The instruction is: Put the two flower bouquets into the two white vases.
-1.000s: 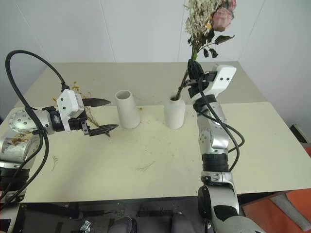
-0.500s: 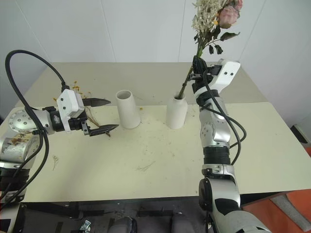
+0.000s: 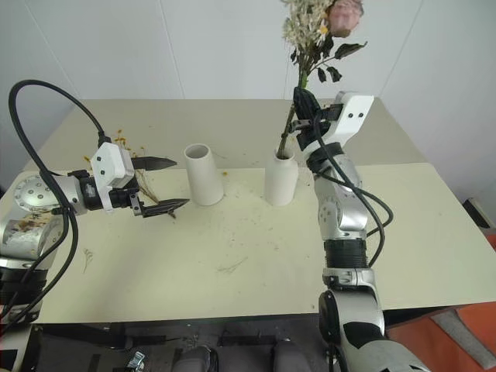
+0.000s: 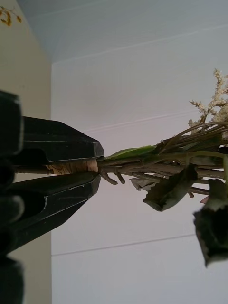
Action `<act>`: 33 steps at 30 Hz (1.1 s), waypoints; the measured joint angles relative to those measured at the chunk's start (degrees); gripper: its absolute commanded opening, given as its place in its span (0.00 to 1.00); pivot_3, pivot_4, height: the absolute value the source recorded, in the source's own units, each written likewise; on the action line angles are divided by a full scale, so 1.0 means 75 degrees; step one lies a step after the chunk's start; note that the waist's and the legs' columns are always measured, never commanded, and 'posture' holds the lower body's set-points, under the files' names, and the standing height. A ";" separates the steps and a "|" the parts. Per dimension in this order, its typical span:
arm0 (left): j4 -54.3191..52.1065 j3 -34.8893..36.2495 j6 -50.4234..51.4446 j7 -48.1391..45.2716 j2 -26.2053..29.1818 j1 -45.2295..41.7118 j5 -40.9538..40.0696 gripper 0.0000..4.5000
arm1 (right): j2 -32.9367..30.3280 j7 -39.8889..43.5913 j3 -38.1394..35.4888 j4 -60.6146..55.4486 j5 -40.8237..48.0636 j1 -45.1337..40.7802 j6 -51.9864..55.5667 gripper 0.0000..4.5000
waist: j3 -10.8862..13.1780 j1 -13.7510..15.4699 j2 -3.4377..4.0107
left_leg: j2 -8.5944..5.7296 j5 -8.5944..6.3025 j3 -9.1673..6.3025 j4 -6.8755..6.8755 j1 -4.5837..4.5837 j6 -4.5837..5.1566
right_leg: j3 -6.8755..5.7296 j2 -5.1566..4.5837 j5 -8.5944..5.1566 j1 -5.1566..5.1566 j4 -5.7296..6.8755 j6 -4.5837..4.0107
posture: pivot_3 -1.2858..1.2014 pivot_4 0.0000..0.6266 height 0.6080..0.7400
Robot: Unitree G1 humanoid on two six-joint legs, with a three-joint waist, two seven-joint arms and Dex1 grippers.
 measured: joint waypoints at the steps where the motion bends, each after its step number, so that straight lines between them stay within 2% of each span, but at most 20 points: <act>1: 0.0000 0.0000 -0.0002 0.0000 0.0000 0.0000 0.0000 1.00 | 0.0039 0.0034 0.0075 -0.0024 -0.0068 0.0095 -0.0094 0.03 | 0.0000 -0.0001 0.0000 | -0.0001 0.0000 0.0000 0.0000 0.0002 0.0000 | 0.0001 0.0000 0.0000 0.0000 -0.0002 0.0000 | 0.52 0.24 1.00; 14: -0.0008 0.0002 -0.0008 0.0005 0.0000 0.0005 -0.0001 1.00 | -0.0045 0.0121 0.0169 0.0524 -0.0490 0.0152 -0.1199 0.03 | 0.0000 0.0021 0.0000 | -0.0001 0.0001 0.0000 0.0001 0.0012 -0.0001 | 0.0001 0.0000 0.0000 0.0007 -0.0002 0.0000 | 0.52 0.24 1.00; 20: -0.0013 0.0002 -0.0007 0.0002 0.0002 0.0006 -0.0001 1.00 | -0.0394 0.0030 -0.0207 0.1008 -0.0495 -0.0086 -0.1217 0.03 | 0.0000 0.0015 0.0000 | -0.0001 0.0000 0.0000 0.0000 0.0006 -0.0001 | 0.0001 0.0000 0.0000 0.0004 -0.0002 -0.0001 | 0.52 0.24 1.00; 33: -0.0006 0.0002 -0.0007 -0.0063 0.0002 0.0004 0.0000 1.00 | -0.0312 0.0258 -0.0115 0.0678 -0.0266 -0.0031 -0.0842 0.03 | 0.0001 0.0006 0.0001 | 0.0000 0.0001 0.0000 -0.0001 0.0000 -0.0001 | 0.0001 0.0001 0.0000 -0.0001 -0.0001 -0.0001 | 0.52 0.24 1.00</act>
